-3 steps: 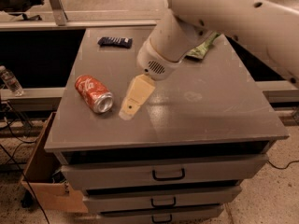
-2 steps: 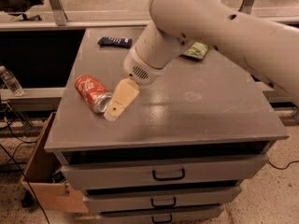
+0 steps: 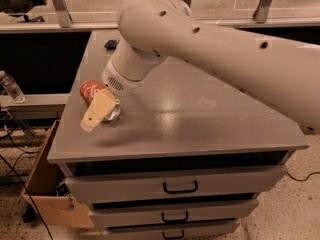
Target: Move coke can near green jalapeno chip bag
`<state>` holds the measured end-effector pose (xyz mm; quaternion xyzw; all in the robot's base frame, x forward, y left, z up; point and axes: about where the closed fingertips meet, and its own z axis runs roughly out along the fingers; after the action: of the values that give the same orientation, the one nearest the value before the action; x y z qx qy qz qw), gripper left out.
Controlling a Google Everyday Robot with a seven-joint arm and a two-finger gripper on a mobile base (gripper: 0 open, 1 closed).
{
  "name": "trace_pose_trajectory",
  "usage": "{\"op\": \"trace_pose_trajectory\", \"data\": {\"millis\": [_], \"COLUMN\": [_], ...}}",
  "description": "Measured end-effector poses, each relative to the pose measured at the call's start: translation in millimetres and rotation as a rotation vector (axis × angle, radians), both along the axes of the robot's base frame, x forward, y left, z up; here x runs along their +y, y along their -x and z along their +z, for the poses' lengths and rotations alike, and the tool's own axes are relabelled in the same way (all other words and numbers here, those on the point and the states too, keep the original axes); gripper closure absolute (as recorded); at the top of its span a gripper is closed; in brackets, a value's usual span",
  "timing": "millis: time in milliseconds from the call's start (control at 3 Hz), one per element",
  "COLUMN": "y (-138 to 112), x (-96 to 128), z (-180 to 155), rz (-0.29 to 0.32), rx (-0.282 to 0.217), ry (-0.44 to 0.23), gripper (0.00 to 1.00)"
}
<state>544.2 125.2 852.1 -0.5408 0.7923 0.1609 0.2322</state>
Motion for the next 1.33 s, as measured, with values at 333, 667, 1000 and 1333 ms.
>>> {"op": "trace_pose_trajectory", "data": {"millis": [333, 667, 1000, 1333], "y": [0.9, -0.2, -11.8, -29.1], "x": [27.9, 43.0, 29.8, 2.5], "z": [-2.9, -6.4, -8.4, 5.0], "rz": [-0.033, -0.062, -0.101, -0.123], "rx": [0.012, 0.016, -0.006, -0.074], "ry": [-0.007, -0.015, -0.017, -0.025], "gripper": [0.16, 0.40, 0.63, 0.86]}}
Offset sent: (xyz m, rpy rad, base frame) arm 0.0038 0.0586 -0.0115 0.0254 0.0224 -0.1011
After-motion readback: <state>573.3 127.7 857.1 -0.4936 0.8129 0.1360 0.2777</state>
